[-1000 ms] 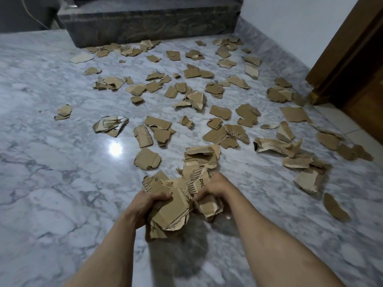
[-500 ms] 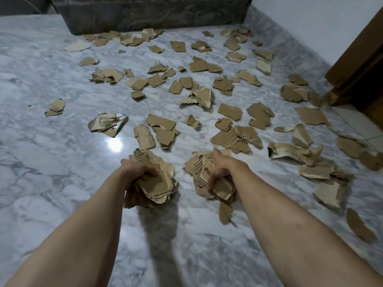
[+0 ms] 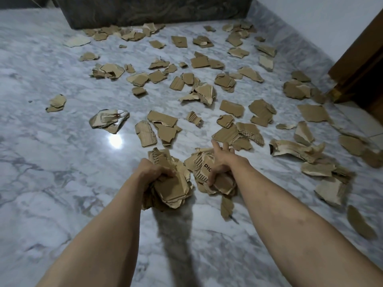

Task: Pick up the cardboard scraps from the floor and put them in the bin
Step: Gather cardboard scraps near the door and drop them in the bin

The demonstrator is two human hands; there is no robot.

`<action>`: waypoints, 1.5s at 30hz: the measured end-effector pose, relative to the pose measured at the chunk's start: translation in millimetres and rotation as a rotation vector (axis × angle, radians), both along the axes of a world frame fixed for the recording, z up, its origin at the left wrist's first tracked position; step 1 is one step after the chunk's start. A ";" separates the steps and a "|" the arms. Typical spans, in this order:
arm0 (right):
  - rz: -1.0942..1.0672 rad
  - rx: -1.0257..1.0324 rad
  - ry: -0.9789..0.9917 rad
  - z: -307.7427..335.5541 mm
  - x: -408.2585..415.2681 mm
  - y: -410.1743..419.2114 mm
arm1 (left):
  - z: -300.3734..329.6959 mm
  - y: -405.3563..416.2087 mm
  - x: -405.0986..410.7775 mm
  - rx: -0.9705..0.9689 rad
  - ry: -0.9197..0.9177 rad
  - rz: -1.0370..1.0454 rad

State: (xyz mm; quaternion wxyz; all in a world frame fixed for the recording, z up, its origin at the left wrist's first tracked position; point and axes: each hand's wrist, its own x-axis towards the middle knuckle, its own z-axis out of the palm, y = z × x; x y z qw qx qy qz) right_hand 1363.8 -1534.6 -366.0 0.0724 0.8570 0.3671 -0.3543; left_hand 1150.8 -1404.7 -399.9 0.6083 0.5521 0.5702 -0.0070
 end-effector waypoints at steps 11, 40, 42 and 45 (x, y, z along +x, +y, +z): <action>-0.160 0.103 -0.095 13.2 -9.8 -14.6 | 11.8 -40.4 1.0 0.046 -0.160 0.036; -0.394 0.263 0.746 536.8 -246.4 89.2 | 521.0 -47.4 -246.5 -0.117 -0.498 1.030; -0.251 0.240 0.793 570.3 -300.8 114.6 | 551.8 -45.1 -298.8 -0.090 -0.497 1.147; -0.072 0.213 0.836 599.5 -385.2 141.0 | 583.4 -50.1 -374.4 -0.041 -0.498 1.299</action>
